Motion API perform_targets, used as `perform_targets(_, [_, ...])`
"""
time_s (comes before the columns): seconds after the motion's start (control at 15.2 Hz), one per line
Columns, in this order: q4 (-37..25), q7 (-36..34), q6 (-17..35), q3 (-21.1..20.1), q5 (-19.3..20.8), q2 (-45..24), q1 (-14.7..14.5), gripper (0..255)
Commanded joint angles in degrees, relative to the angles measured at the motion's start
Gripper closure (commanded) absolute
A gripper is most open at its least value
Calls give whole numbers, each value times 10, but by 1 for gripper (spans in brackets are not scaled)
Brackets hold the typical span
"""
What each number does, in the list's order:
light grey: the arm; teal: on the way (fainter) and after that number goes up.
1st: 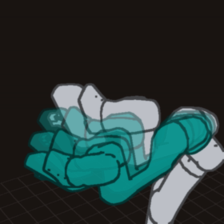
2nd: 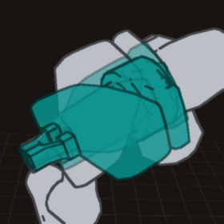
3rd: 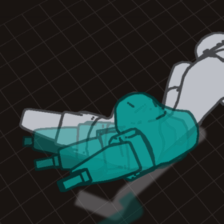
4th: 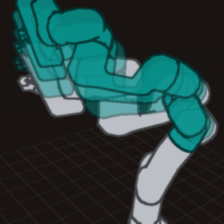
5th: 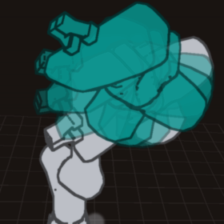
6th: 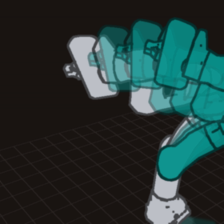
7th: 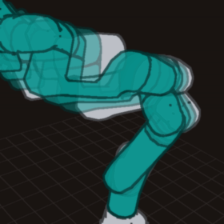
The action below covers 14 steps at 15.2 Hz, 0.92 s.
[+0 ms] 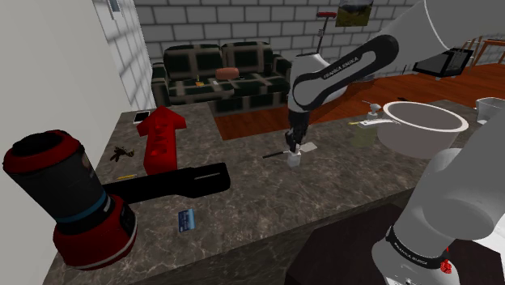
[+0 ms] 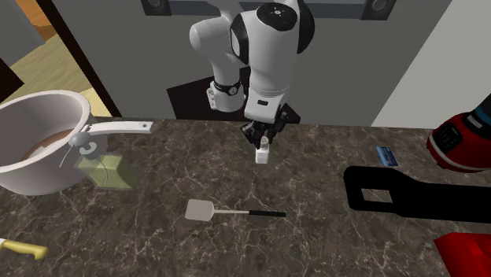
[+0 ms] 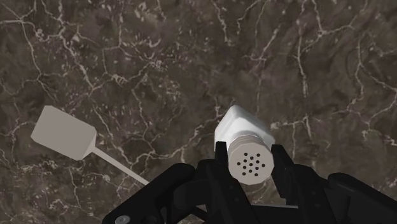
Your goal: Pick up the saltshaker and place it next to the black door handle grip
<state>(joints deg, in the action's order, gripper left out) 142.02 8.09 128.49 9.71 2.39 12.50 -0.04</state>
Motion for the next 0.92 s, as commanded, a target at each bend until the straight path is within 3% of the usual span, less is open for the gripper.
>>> perform_targets(0.0, [-6,-2,-17,-1,1,11,0,255])
perform_targets(0.86, [-68,-6,-125,-7,5,57,0,255])
